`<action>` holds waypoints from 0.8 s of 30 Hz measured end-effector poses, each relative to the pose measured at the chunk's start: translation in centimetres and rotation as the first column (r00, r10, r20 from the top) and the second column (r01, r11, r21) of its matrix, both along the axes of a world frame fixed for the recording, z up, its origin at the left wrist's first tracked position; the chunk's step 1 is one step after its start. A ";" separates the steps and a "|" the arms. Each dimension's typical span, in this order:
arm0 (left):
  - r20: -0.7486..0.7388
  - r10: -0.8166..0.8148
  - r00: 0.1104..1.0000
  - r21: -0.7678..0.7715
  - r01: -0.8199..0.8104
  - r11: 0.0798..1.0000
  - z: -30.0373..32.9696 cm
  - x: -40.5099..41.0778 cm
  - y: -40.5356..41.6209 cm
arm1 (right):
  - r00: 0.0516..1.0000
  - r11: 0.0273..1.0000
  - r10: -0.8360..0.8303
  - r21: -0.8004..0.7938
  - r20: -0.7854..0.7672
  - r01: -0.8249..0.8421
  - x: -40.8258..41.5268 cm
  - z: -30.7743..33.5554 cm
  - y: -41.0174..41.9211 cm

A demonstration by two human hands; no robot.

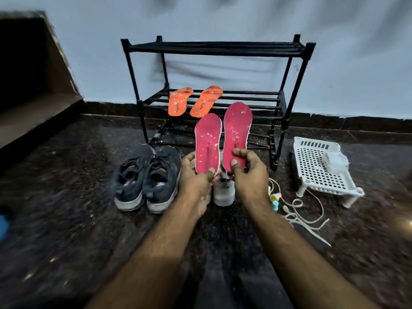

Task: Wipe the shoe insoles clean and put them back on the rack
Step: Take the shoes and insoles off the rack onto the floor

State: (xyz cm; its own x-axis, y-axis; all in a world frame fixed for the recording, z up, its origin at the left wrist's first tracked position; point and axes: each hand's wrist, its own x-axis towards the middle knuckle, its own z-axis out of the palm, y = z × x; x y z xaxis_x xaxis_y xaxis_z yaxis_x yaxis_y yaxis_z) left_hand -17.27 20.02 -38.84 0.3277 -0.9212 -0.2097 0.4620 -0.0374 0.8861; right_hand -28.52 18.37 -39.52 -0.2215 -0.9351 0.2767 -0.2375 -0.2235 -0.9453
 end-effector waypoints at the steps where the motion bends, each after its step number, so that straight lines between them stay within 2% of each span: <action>1: 0.018 0.001 1.000 -0.007 -0.001 1.000 -0.3 0.0 1.6 | 1.000 1.000 0.016 0.003 0.000 -0.016 0.2 -0.3 1.4; 7: 0.043 -0.034 0.998 0.049 0.031 0.998 -2.2 0.8 10.7 | 0.997 0.996 0.083 0.042 0.001 -0.083 1.1 -2.7 10.1; 15: 0.082 -0.077 0.994 0.278 0.052 0.959 -6.8 1.9 17.7 | 0.981 0.961 0.175 0.230 -0.087 -0.151 1.0 -8.1 17.3; 19: 0.107 -0.105 0.989 0.405 0.052 0.913 -8.6 1.9 18.3 | 0.964 0.933 0.223 0.318 -0.142 -0.169 0.6 -10.2 19.2; 24: 0.126 -0.209 0.970 0.587 0.097 0.804 -10.2 1.8 18.4 | 0.922 0.874 0.327 0.437 -0.209 -0.211 -0.1 -12.2 20.3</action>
State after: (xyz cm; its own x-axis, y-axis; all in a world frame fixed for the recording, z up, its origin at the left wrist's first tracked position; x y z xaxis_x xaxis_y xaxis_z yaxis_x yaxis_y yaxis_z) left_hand -15.51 38.42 -49.01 0.2753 -0.6919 -0.6674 0.2465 -0.6203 0.7447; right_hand -28.65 38.72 -51.75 0.0832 -0.9892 -0.1206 -0.4796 0.0663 -0.8750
